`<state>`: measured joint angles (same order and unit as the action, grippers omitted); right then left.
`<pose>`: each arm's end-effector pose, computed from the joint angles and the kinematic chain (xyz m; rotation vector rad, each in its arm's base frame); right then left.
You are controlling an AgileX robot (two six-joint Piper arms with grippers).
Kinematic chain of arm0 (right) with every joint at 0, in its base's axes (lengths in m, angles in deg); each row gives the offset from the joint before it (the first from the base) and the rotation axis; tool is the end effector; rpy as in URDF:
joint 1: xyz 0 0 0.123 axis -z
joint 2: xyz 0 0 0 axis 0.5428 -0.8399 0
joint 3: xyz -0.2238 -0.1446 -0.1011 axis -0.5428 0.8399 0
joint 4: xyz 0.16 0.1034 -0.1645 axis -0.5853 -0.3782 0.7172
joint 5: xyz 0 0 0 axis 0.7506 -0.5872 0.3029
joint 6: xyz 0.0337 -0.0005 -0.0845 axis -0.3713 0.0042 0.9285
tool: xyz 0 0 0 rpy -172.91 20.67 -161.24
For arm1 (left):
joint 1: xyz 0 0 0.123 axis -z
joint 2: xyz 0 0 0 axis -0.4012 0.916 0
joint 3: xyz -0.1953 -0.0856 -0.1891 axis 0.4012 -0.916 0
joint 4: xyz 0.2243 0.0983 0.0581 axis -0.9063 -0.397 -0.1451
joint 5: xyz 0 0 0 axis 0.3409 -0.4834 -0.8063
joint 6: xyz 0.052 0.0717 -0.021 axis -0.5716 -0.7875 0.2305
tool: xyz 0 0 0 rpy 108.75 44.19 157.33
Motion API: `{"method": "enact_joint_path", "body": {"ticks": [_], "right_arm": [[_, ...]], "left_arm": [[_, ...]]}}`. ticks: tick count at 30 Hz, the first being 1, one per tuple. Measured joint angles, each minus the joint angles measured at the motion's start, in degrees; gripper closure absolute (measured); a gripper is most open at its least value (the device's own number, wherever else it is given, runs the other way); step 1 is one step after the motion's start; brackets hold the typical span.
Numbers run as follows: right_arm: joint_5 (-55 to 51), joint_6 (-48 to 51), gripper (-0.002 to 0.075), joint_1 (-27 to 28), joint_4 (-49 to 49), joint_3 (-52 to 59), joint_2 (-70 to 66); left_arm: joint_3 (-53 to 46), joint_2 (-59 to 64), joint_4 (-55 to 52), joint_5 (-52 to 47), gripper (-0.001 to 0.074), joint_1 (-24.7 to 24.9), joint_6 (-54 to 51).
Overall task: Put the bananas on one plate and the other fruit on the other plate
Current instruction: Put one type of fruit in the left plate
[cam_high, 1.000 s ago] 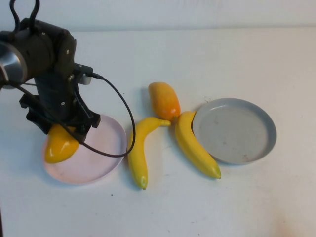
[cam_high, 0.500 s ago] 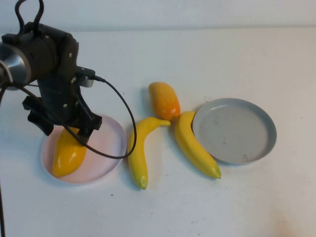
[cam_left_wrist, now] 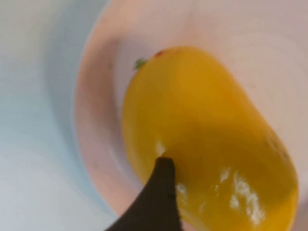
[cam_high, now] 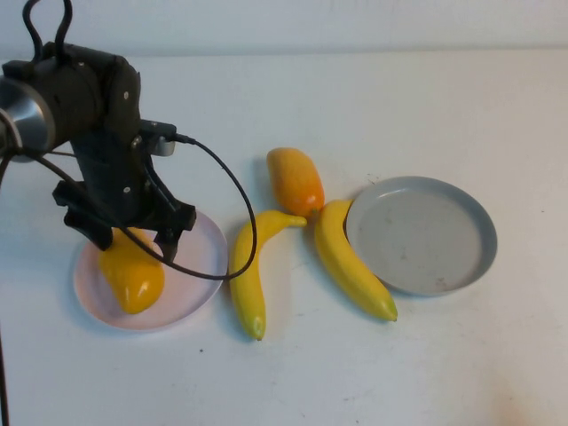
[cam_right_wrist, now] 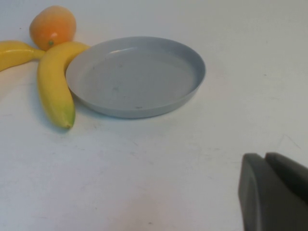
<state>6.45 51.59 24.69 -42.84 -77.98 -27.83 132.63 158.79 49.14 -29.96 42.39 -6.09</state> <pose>0.0502 0.0173 0.1730 -0.1942 1.8522 0.2107 0.3662 -0.1158 0.2303 0.3964 3.0082 0.1036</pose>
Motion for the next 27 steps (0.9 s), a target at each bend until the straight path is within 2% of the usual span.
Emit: {"method": "enact_joint_path", "body": {"ticks": [4, 8, 18, 23, 27], "right_arm": [[0.0, 0.0, 0.0743, 0.0, 0.0, 0.0, 0.0], [0.0, 0.0, 0.0743, 0.0, 0.0, 0.0, 0.0], [0.0, 0.0, 0.0743, 0.0, 0.0, 0.0, 0.0], [-0.1, 0.2, 0.0743, 0.0, 0.0, 0.0, 0.0], [-2.8, 9.6, 0.0743, 0.0, 7.0, 0.0, 0.1]], "left_arm": [[0.0, 0.0, 3.0, 0.5, 0.0067, 0.4, -1.1], [0.4, 0.0, 3.4, 1.7, 0.0067, 2.9, -1.6], [10.0, 0.0, 4.1, 5.7, 0.0066, 9.7, -0.2], [12.0, 0.1, 4.8, 10.5, 0.0066, 10.6, 2.4], [12.1, 1.7, 5.4, 12.7, 0.0066, 10.6, 5.2]]}}
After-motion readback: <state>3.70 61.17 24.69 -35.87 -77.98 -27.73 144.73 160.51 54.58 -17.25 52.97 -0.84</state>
